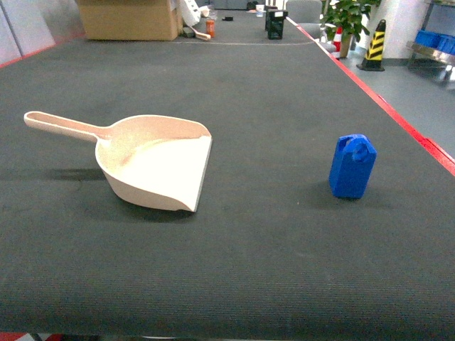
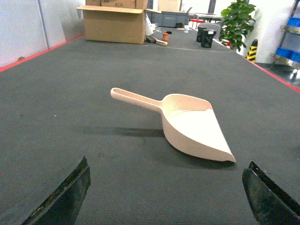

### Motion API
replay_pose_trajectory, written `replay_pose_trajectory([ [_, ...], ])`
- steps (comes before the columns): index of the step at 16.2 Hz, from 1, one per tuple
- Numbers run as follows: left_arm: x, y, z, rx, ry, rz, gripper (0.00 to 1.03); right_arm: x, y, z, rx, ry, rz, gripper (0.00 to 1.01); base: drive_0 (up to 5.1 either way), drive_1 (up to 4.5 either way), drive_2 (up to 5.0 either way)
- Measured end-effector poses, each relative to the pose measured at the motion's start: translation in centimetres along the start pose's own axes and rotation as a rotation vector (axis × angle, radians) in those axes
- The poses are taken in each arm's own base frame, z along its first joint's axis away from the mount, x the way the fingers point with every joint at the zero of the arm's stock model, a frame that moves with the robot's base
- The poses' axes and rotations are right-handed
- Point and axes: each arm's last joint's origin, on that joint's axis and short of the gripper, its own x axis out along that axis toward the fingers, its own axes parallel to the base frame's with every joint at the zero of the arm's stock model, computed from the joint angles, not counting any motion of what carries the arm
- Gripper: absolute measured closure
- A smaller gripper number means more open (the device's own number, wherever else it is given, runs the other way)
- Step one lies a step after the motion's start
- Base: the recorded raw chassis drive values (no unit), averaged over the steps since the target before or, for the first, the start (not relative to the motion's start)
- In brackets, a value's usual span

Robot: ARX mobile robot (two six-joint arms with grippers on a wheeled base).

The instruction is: Place part in tray to right shelf

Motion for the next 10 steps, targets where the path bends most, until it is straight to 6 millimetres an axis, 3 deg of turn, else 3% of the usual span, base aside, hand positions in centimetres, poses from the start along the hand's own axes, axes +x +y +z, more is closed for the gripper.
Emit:
replay_pose_trajectory([
  [10, 0.00, 0.00, 0.00, 0.000, 0.000, 0.000, 0.05, 0.00, 0.00, 0.00, 0.000, 0.000, 0.000, 0.03, 0.0, 0.00, 0.0],
])
